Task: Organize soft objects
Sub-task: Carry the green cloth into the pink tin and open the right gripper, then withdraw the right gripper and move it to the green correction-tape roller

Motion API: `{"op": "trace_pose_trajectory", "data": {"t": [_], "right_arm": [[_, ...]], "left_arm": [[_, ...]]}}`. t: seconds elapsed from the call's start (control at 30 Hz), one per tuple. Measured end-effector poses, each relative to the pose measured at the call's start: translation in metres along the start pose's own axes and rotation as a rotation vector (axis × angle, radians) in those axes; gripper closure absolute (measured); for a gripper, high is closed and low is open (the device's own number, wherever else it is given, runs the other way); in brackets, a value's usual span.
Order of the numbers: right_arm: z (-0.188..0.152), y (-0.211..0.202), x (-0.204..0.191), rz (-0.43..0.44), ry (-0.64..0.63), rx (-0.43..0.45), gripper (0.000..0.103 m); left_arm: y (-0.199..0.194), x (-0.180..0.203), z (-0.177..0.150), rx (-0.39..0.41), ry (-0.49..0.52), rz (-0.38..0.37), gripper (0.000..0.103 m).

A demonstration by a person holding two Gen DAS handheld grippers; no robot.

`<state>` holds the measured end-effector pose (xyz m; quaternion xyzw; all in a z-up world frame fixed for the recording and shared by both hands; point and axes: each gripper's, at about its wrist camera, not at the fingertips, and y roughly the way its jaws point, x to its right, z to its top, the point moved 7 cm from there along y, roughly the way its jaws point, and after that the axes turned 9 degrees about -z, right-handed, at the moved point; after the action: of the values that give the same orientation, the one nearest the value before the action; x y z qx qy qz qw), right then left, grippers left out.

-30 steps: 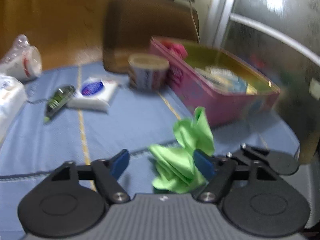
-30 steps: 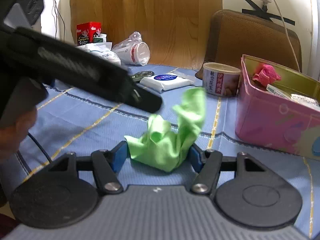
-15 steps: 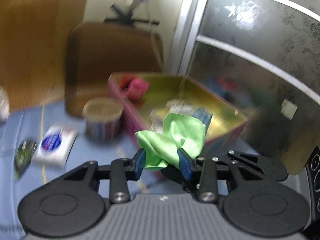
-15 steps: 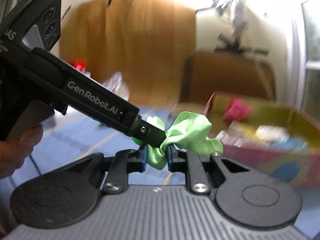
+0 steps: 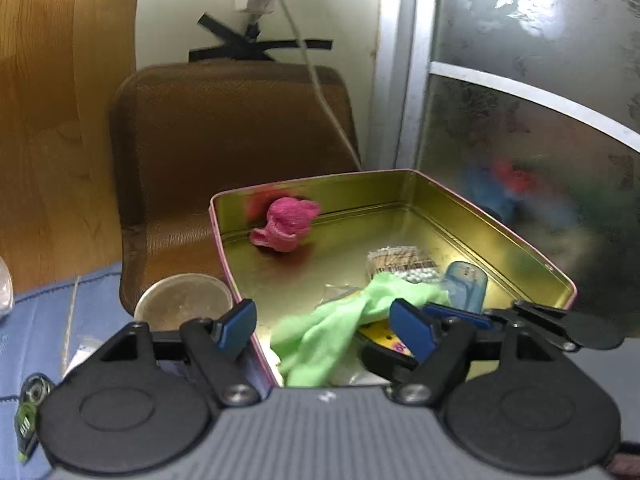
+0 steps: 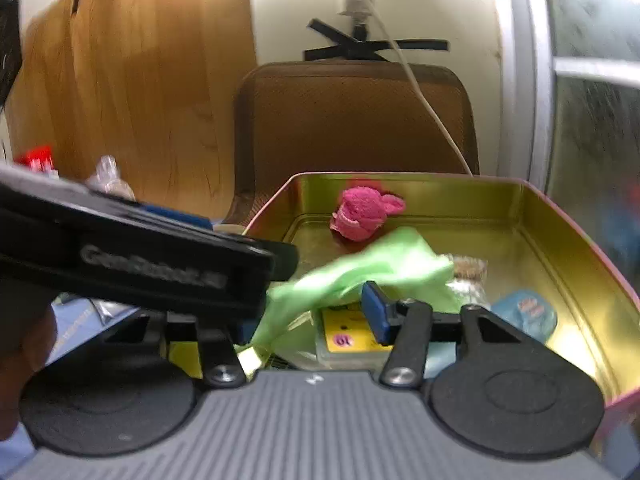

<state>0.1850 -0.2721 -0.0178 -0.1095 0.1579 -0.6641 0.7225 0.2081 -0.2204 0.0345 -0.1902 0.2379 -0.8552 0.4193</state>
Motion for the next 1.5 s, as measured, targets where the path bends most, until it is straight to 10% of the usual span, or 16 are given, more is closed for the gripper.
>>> {"op": "trace_pose_trajectory", "data": {"t": [0.67,1.5], "right_arm": [[-0.039,-0.075,0.015,-0.067,0.245,0.102,0.047],[-0.033,-0.087,-0.047,-0.029,0.171,0.113,0.047]], "left_arm": [[-0.07,0.001,-0.051,0.005,0.037,0.099,0.02],[-0.113,-0.043,-0.091,0.032,-0.033,0.151,0.013]]}}
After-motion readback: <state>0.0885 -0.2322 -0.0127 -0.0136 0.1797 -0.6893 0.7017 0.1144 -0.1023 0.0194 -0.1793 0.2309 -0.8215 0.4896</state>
